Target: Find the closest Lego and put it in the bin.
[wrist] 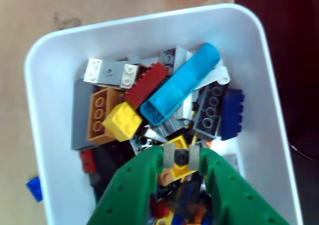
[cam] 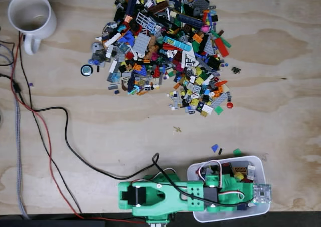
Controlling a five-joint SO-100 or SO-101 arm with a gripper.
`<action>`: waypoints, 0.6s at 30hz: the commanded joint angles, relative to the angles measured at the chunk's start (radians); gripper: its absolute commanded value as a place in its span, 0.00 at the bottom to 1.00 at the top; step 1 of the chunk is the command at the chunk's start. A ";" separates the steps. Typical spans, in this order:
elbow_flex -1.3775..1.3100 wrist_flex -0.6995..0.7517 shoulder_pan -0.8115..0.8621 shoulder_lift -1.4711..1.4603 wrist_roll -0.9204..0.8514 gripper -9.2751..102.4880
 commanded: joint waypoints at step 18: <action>-0.074 0.063 -0.798 0.318 0.311 0.27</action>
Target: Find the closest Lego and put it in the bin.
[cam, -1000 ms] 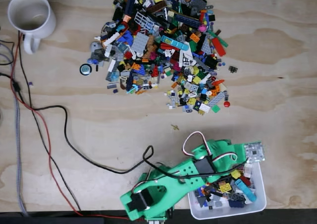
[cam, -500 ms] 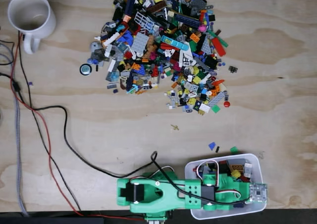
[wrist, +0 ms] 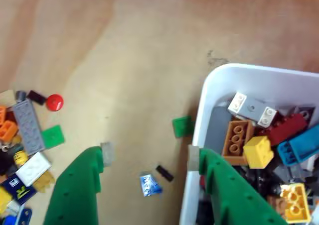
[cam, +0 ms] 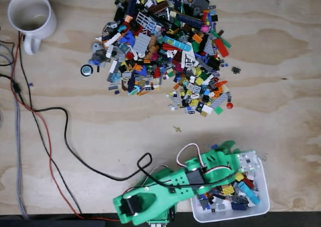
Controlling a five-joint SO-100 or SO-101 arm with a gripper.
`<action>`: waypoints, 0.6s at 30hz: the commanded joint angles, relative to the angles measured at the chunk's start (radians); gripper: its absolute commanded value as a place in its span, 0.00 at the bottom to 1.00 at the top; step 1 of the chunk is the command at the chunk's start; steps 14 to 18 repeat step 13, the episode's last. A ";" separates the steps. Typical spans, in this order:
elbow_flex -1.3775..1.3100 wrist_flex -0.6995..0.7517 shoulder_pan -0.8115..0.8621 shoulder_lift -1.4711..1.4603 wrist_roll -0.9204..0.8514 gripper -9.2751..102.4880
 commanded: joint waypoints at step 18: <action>-0.193 0.391 -0.996 -0.040 0.417 0.26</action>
